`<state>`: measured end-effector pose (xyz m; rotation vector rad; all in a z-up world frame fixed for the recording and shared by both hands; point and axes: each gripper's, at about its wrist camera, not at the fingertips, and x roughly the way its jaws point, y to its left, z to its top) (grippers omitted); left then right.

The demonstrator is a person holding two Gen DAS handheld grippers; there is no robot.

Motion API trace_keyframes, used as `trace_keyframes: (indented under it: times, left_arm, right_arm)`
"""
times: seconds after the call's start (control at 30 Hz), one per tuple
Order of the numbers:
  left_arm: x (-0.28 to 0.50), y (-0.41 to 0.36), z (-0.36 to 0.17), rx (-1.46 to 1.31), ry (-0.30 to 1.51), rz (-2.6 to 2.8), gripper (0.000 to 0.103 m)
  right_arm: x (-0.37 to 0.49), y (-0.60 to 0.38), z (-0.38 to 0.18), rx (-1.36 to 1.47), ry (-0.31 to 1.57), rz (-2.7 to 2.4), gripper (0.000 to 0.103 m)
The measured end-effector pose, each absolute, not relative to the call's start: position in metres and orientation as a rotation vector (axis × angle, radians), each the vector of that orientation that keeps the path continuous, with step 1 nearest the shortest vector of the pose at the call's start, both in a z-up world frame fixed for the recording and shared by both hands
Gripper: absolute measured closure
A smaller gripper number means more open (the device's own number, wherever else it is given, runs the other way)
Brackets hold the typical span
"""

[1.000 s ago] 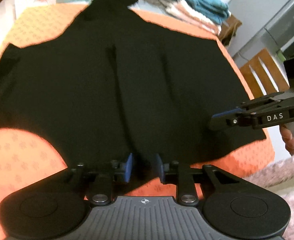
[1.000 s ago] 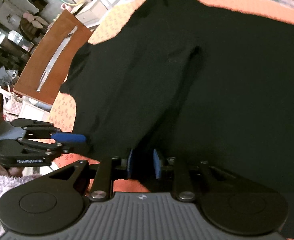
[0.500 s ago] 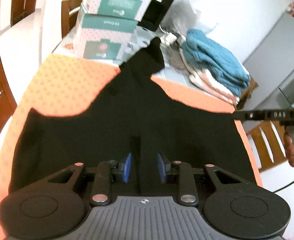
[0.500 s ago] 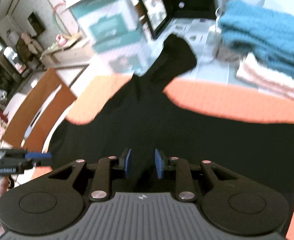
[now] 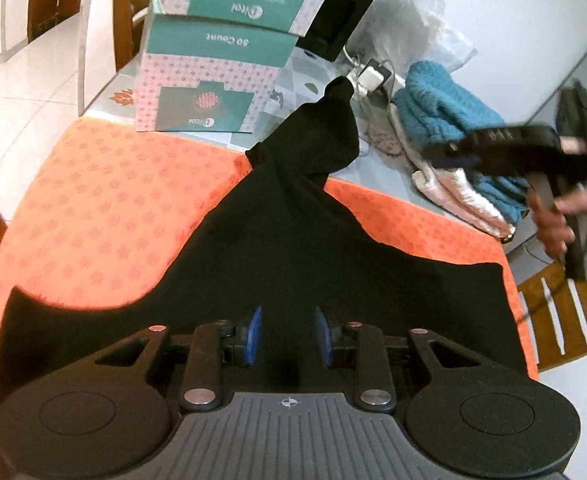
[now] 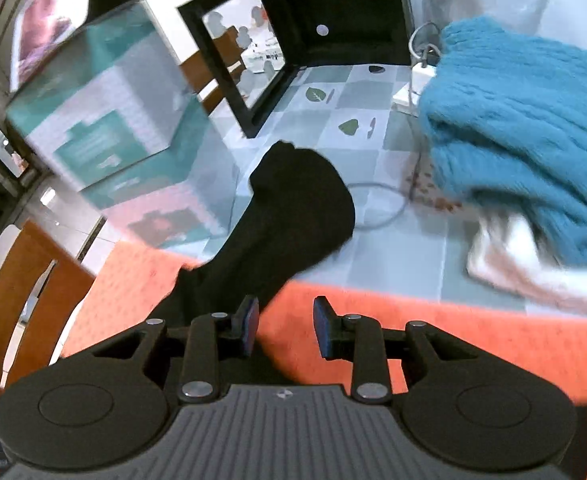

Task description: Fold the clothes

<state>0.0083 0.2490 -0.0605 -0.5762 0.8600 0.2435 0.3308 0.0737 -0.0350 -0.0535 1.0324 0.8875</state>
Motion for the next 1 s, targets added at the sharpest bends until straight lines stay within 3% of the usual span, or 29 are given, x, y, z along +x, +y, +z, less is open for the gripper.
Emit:
trace_keyframes:
  times: [0.2, 0.53, 0.7, 0.77, 0.83, 1.0]
  left_arm:
    - [0.043, 0.268, -0.08, -0.583, 0.873, 0.24, 0.071]
    - [0.089, 0.294, -0.109, -0.587, 0.882, 0.232, 0.071]
    - [0.111, 0.3, -0.115, -0.586, 0.866, 0.204, 0.071]
    - [0.118, 0.3, -0.117, -0.588, 0.858, 0.191, 0.071]
    - [0.124, 0.3, -0.121, -0.589, 0.864, 0.191, 0.071]
    - [0.129, 0.308, -0.131, -0.646, 0.88, 0.213, 0.072]
  right_arm:
    - [0.389, 0.118, -0.064, -0.066, 1.056, 0.893, 0.067]
    - [0.445, 0.176, -0.11, -0.167, 1.064, 0.919, 0.041]
    - [0.454, 0.195, -0.132, -0.186, 1.091, 0.936, 0.04]
    - [0.454, 0.198, -0.136, -0.181, 1.102, 0.939, 0.055]
    - [0.451, 0.199, -0.135, -0.196, 1.098, 0.941, 0.1]
    - [0.443, 0.192, -0.096, -0.212, 0.972, 0.927, 0.101]
